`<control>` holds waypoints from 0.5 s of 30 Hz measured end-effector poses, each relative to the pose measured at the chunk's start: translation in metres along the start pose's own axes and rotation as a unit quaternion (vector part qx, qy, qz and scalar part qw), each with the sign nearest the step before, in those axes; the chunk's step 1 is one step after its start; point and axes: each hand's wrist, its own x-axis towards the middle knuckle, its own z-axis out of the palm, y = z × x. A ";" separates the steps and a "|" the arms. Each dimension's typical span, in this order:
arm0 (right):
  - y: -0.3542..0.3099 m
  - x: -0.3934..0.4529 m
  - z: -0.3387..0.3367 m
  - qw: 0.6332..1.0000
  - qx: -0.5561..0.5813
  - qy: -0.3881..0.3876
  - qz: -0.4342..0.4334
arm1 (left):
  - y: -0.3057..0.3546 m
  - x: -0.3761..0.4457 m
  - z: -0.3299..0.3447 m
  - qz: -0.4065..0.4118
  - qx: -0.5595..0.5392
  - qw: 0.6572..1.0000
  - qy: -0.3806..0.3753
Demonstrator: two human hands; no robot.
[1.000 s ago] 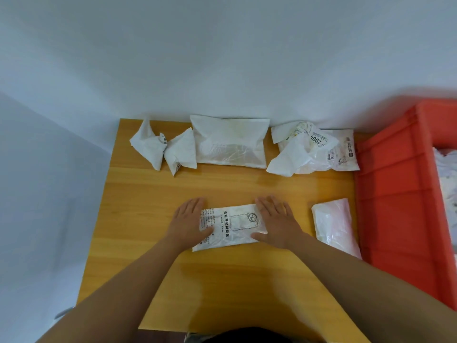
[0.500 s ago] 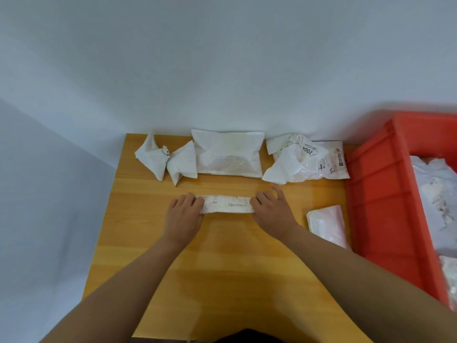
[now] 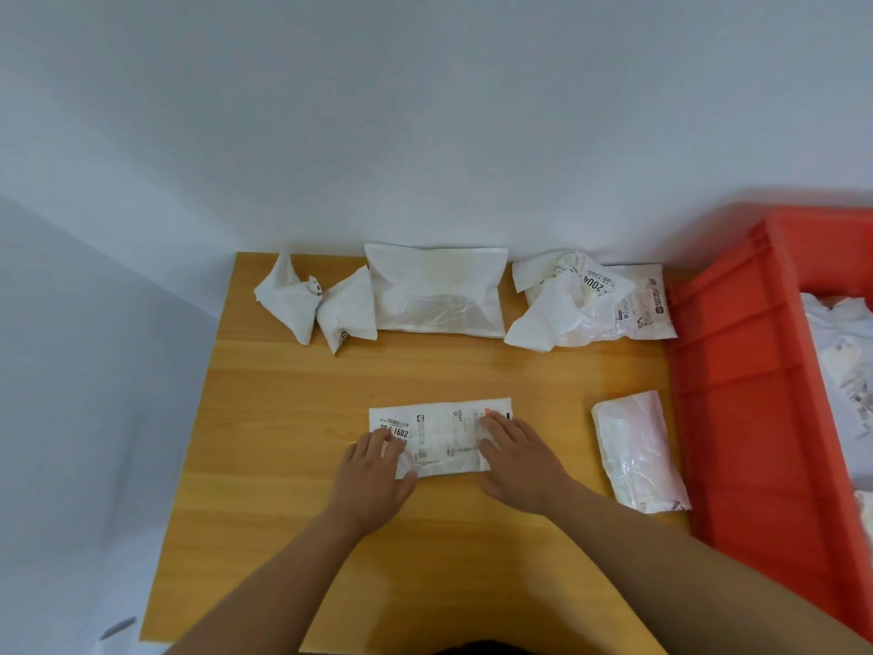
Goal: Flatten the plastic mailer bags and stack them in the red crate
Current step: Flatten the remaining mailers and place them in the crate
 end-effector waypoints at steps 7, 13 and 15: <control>-0.001 0.039 -0.005 0.993 0.007 0.105 -0.048 | -0.002 0.035 -0.003 0.027 -0.030 0.999 0.010; 0.001 0.064 0.007 0.989 0.010 0.092 -0.111 | 0.000 0.054 0.023 0.117 -0.012 0.992 -0.035; 0.003 0.067 0.012 0.988 0.012 0.102 -0.119 | -0.006 0.055 0.033 0.129 0.003 0.991 -0.044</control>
